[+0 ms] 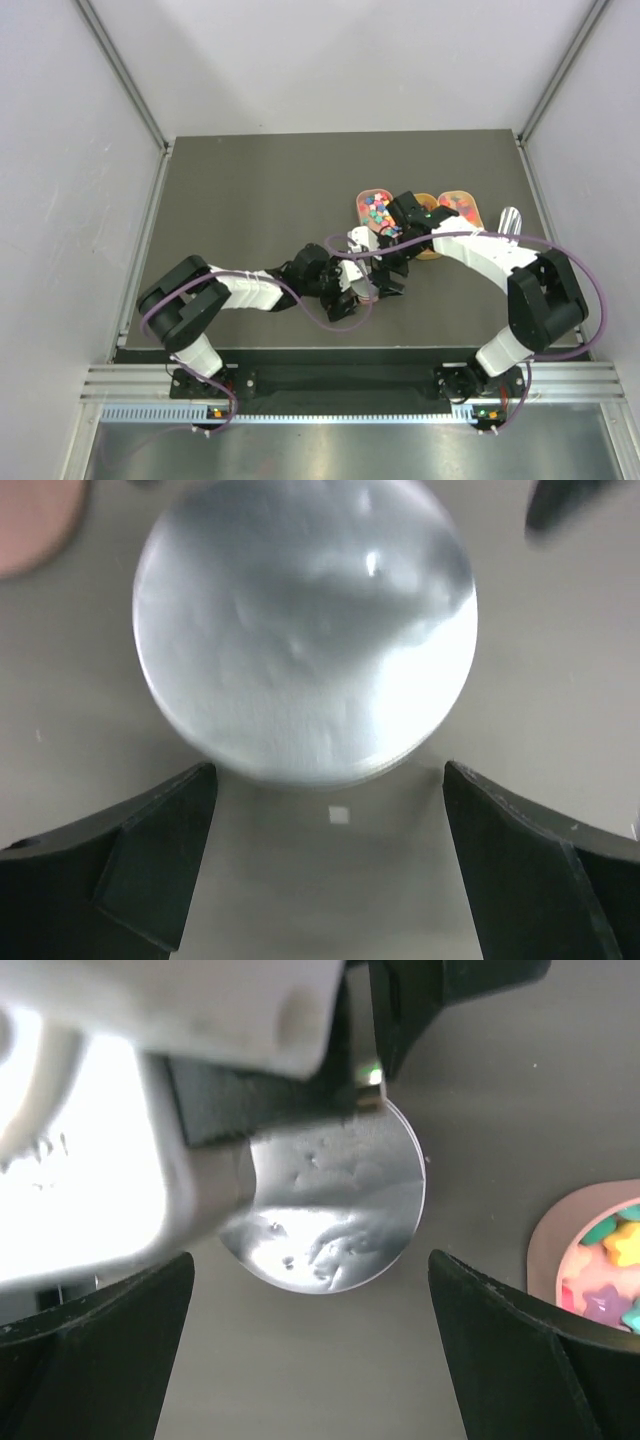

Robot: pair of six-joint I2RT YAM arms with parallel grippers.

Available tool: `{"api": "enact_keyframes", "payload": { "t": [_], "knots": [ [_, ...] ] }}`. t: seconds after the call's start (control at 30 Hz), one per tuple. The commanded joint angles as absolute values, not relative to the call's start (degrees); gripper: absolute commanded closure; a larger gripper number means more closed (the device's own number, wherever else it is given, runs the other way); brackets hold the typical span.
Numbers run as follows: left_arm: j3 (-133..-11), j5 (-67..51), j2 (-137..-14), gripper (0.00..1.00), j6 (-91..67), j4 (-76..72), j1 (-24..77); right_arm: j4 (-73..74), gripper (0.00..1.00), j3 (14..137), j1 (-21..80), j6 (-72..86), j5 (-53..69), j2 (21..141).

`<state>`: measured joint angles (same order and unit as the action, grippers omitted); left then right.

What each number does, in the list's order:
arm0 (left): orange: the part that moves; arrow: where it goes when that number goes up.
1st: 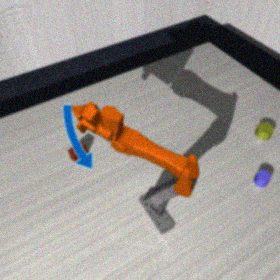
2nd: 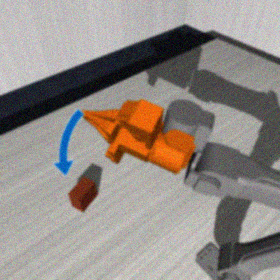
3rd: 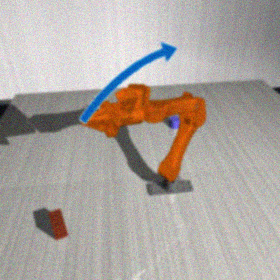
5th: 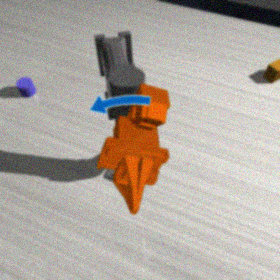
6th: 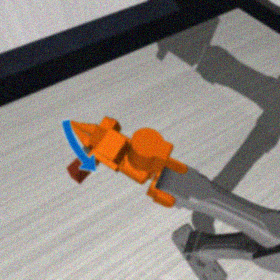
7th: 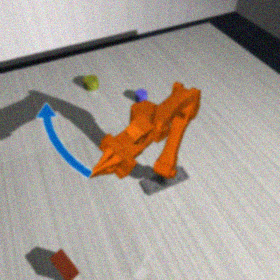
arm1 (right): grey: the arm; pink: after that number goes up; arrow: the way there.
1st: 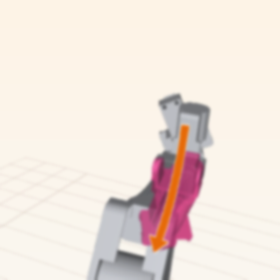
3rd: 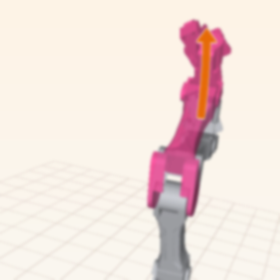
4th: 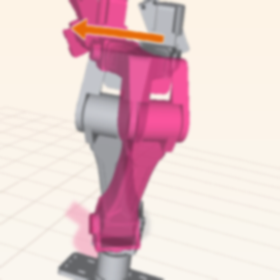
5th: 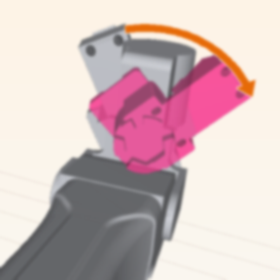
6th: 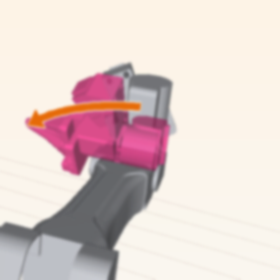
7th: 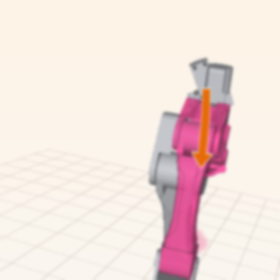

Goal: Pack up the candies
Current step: Reset both arms

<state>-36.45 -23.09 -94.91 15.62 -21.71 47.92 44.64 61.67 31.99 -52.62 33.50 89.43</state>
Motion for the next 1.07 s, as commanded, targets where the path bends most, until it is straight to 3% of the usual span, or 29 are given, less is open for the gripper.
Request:
{"api": "enact_keyframes", "payload": {
  "t": [0.0,0.1,0.27,0.33,0.4,0.47,0.53,0.6,0.73,0.83,1.03],
  "knots": [
    [-41.1,-26.0,-88.4,0.01,20.0,-5.4,44.7,50.9,0.00,62.9,30.6,-58.4,34.7,87.9],
    [-41.7,-25.2,-82.3,0.01,18.7,-2.2,41.3,53.8,0.00,63.6,26.1,-58.8,35.3,83.5],
    [-42.2,-12.2,-74.9,0.01,15.1,-0.3,38.8,51.9,0.00,64.6,14.1,-53.8,35.0,78.8],
    [-42.2,-3.1,-73.0,0.01,10.4,-2.1,37.8,41.9,0.00,63.0,10.6,-41.6,31.1,76.5],
    [-43.1,7.4,-73.2,0.07,7.5,-4.4,36.4,34.9,0.00,60.0,6.4,-27.9,25.9,74.5],
    [-43.6,13.4,-73.6,0.09,4.6,-6.5,32.5,31.5,0.00,59.2,2.6,-24.4,25.2,73.7],
    [-43.2,16.3,-74.5,0.01,3.2,-11.6,27.0,24.9,0.00,57.6,0.9,-17.2,21.8,70.8],
    [-44.4,19.6,-75.7,0.01,1.9,-12.4,23.3,21.0,0.00,55.7,0.6,-9.9,14.5,68.0],
    [-46.8,17.8,-76.2,0.01,0.2,-9.3,14.6,16.5,0.00,53.7,-2.3,-1.2,-9.4,66.4],
    [-46.5,16.9,-75.6,0.01,-1.5,-7.8,14.0,16.4,0.00,54.0,-3.5,-0.8,-16.8,67.0],
    [-47.2,14.2,-75.8,0.01,-1.8,-5.2,14.0,15.7,0.00,53.5,-3.8,-1.0,-15.5,67.1]
  ]
}}
